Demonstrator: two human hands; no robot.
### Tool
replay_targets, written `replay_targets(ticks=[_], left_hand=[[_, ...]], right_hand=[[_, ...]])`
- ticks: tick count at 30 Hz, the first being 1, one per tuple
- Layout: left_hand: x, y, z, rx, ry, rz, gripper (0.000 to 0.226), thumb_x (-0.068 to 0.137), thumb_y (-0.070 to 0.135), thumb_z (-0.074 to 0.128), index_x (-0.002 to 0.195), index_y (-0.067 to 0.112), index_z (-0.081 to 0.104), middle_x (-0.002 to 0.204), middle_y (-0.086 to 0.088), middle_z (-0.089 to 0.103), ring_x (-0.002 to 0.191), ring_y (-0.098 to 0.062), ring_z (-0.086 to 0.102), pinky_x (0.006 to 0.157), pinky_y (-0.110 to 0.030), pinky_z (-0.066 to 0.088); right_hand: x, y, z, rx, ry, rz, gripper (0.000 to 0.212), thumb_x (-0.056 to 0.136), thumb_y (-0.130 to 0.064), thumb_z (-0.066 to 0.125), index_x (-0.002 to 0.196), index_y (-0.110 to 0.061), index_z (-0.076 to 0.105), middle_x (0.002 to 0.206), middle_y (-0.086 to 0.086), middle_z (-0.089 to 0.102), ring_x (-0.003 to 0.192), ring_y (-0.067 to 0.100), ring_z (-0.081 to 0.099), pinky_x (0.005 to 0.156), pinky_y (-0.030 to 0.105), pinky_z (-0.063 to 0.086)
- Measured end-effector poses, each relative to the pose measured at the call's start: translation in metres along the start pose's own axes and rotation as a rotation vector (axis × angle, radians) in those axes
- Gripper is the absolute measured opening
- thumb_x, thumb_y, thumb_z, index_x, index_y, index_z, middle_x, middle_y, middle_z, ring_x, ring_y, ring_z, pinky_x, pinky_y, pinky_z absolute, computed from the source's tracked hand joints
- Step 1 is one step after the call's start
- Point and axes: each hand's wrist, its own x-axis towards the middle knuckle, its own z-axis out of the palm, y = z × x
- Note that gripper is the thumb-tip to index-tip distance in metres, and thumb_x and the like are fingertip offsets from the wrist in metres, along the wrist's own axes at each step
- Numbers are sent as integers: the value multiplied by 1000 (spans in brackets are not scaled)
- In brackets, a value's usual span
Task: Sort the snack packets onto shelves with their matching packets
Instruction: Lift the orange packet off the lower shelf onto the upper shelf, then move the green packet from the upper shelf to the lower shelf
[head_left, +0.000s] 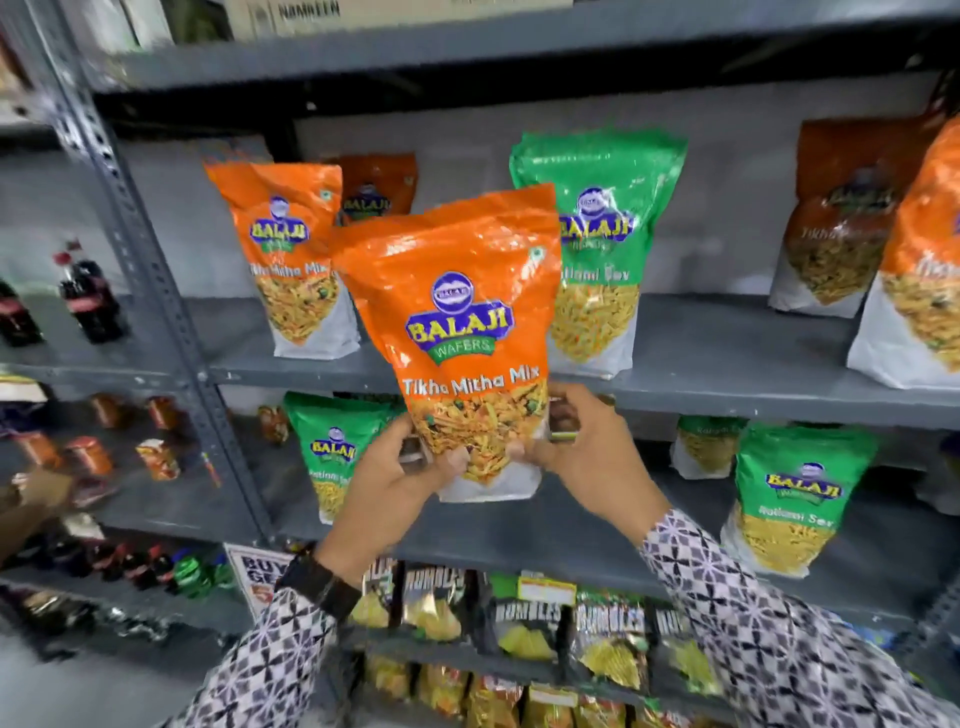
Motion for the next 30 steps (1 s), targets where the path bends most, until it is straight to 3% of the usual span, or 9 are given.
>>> replay_targets(ticks=[4, 8, 12, 14, 18, 21, 25, 27, 30], left_hand=[[54, 21, -14, -19, 62, 84, 30, 91, 27, 81, 116, 40, 72, 112, 23, 81, 102, 5, 74, 83, -12, 55], [107, 27, -29, 19, 121, 113, 36, 92, 25, 80, 126, 29, 70, 115, 20, 81, 107, 2, 74, 87, -14, 55], [144, 15, -39, 40, 151, 101, 31, 93, 26, 79, 121, 34, 70, 113, 27, 79, 104, 9, 73, 79, -4, 53], [156, 7, -41, 55, 161, 95, 32, 93, 28, 79, 122, 35, 69, 112, 28, 79, 103, 11, 72, 80, -5, 53], [174, -11, -42, 93, 158, 85, 38, 92, 34, 80, 127, 34, 68, 115, 25, 79, 106, 8, 72, 85, -12, 53], [180, -23, -40, 104, 146, 78, 32, 91, 33, 80, 121, 40, 68, 111, 33, 77, 103, 13, 71, 78, -2, 50], [181, -34, -36, 72, 132, 60, 42, 92, 37, 79, 132, 37, 67, 121, 22, 78, 113, 5, 71, 93, -19, 54], [178, -32, -34, 69, 134, 66, 44, 92, 36, 79, 134, 37, 65, 123, 19, 78, 115, 4, 71, 99, -26, 54], [169, -25, -28, 70, 171, 108, 53, 92, 33, 81, 139, 41, 59, 127, 24, 74, 117, 7, 68, 97, -17, 52]], right_hand=[[57, -33, 7, -31, 41, -78, 53, 76, -39, 89, 115, -46, 56, 108, -18, 74, 99, 2, 72, 89, 32, 60], [112, -48, 26, -93, 37, -123, 48, 88, -28, 81, 130, -27, 57, 120, -8, 73, 110, 15, 69, 96, 42, 58], [152, -49, 47, -197, 36, -132, 37, 95, -30, 71, 128, -24, 54, 108, -12, 67, 99, 17, 67, 80, 34, 49], [165, -44, 55, -218, 49, -109, 37, 96, -30, 69, 128, -24, 52, 114, -6, 70, 99, 19, 65, 82, 36, 48], [181, -30, 65, -185, 25, -59, 41, 98, -25, 67, 135, -22, 51, 129, 0, 71, 118, 24, 67, 102, 46, 52], [187, -19, 68, -197, 24, -36, 38, 98, -25, 67, 132, -23, 51, 127, -1, 71, 117, 24, 67, 97, 42, 52], [184, -11, 69, -204, 24, -30, 38, 99, -28, 66, 132, -24, 51, 125, -3, 71, 118, 24, 67, 95, 38, 49], [179, -13, 67, -193, 33, -64, 43, 98, -26, 68, 137, -22, 49, 131, -2, 70, 122, 22, 66, 97, 36, 48], [164, -15, 62, -167, 41, -145, 62, 97, -24, 70, 152, -19, 39, 144, 0, 63, 134, 21, 58, 110, 41, 47]])
